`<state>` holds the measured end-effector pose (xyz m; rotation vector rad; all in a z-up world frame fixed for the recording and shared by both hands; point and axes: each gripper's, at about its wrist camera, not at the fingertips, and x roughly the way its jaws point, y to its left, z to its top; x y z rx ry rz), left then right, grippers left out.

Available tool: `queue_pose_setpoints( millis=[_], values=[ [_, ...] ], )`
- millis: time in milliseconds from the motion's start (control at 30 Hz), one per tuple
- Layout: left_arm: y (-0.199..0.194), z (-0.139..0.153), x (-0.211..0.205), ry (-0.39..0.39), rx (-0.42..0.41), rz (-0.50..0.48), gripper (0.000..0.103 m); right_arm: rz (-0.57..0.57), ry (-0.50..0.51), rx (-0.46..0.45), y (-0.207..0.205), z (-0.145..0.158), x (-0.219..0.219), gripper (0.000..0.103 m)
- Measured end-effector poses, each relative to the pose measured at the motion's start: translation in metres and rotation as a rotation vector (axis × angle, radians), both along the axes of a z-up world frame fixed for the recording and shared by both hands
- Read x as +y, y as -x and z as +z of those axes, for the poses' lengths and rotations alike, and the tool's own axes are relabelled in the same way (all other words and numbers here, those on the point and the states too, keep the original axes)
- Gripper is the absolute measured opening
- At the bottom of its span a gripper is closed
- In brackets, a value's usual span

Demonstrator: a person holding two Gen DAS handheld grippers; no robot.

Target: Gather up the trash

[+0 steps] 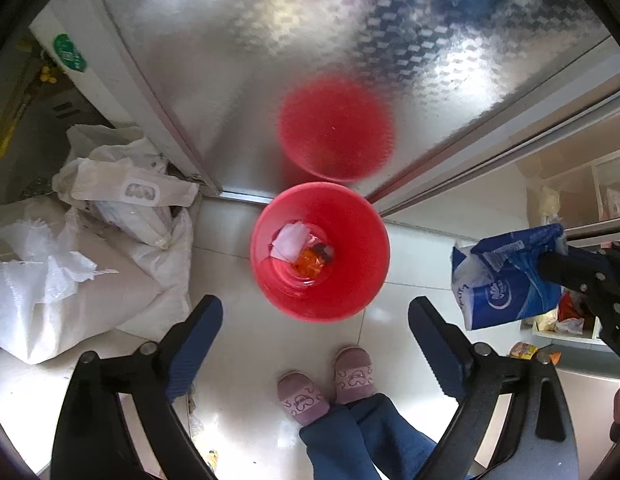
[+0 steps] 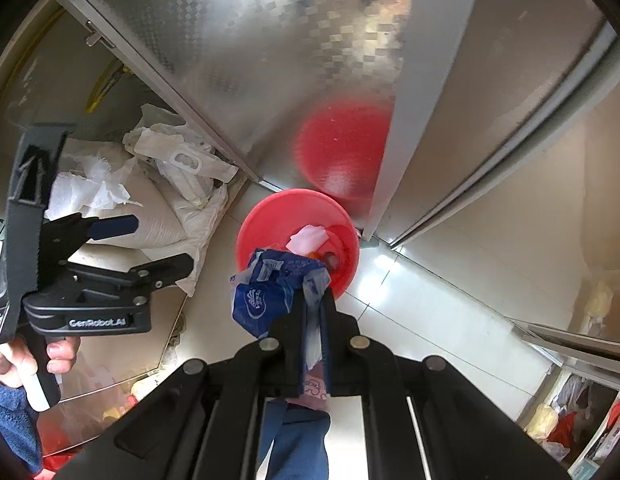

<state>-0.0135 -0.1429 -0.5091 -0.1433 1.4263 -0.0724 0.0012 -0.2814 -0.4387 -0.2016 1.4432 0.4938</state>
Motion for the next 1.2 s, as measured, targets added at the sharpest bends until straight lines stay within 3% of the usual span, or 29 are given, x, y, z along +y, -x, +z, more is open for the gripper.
queue_pose_setpoints(
  millis=[67, 500, 667, 700, 733, 800, 833, 1033, 1200],
  values=[
    [0.004, 0.004, 0.004, -0.002, -0.013, 0.01, 0.103, 0.01, -0.001, 0.0, 0.0, -0.003, 0.004, 0.005],
    [0.022, -0.008, 0.03, -0.02, 0.013, 0.052, 0.103, 0.122, 0.021, 0.022, -0.005, -0.042, 0.041, 0.007],
    [0.027, -0.013, 0.037, -0.034, 0.017, 0.082, 0.103, 0.154, 0.025, -0.002, -0.005, -0.043, 0.048, 0.011],
    [0.028, -0.013, 0.039, -0.027, 0.022, 0.098, 0.103, 0.157, 0.02, -0.006, -0.005, -0.042, 0.048, 0.018],
    [0.029, -0.013, 0.041, -0.021, 0.025, 0.11, 0.103, 0.156, 0.018, -0.015, -0.004, -0.042, 0.047, 0.033],
    [0.03, -0.012, 0.042, -0.02, 0.023, 0.123, 0.103, 0.154, 0.022, -0.043, -0.001, -0.039, 0.045, 0.054],
    [0.031, -0.011, 0.042, -0.025, 0.021, 0.122, 0.103, 0.154, 0.026, -0.055, 0.0, -0.038, 0.045, 0.059],
    [0.035, 0.006, 0.033, -0.041, -0.003, 0.095, 0.103, 0.14, 0.053, -0.052, 0.008, -0.029, 0.039, 0.068],
    [0.038, 0.036, 0.027, -0.029, -0.026, 0.081, 0.103, 0.089, 0.052, -0.049, 0.015, 0.002, 0.031, 0.074]
  ],
)
